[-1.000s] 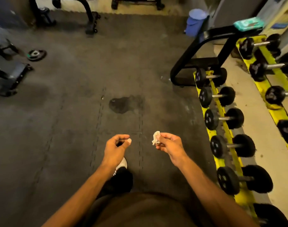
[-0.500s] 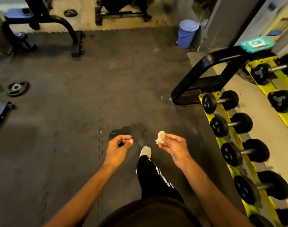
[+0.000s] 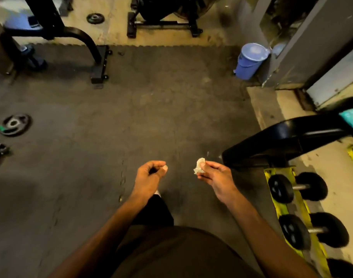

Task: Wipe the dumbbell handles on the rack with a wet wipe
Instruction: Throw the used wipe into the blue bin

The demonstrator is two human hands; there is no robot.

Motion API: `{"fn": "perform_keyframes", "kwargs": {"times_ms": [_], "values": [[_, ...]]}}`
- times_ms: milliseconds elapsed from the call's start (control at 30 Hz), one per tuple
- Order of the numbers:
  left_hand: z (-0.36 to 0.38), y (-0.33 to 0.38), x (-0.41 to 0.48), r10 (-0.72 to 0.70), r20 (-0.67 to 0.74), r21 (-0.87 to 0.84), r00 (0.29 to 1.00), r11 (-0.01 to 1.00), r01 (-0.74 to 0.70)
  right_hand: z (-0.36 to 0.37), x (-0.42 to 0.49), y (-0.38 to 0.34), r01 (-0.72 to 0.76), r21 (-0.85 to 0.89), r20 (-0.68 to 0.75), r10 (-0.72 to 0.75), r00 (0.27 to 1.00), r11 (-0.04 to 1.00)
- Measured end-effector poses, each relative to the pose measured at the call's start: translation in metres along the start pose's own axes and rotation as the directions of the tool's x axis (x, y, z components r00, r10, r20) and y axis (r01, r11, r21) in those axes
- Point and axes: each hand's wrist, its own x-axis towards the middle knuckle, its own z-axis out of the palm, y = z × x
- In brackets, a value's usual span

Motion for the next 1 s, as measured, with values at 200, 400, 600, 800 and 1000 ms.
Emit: {"fn": "perform_keyframes", "kwargs": {"times_ms": [200, 400, 600, 800, 1000], "values": [[0.006, 0.063, 0.159, 0.003, 0.049, 0.027, 0.999, 1.0, -0.004, 0.06, 0.131, -0.073, 0.016, -0.056, 0.01, -0.016, 1.0, 0.998], [0.019, 0.157, 0.314, 0.027, 0.129, 0.138, 0.991, 0.989, -0.044, 0.121, 0.238, -0.163, 0.014, -0.019, -0.03, -0.014, 0.999, 1.0], [0.053, 0.23, 0.434, 0.039, 0.213, 0.188, 0.976, 0.979, -0.08, 0.157, 0.34, -0.241, 0.013, 0.05, -0.094, -0.008, 0.996, 0.999], [0.113, 0.287, 0.583, 0.044, 0.243, 0.201, 0.969, 0.975, -0.095, 0.167, 0.481, -0.33, 0.014, 0.091, -0.134, -0.002, 0.991, 0.996], [0.173, 0.366, 0.707, 0.01, 0.228, 0.225, 0.974, 0.972, -0.063, 0.18, 0.602, -0.44, -0.026, 0.075, -0.126, 0.035, 0.991, 0.997]]}}
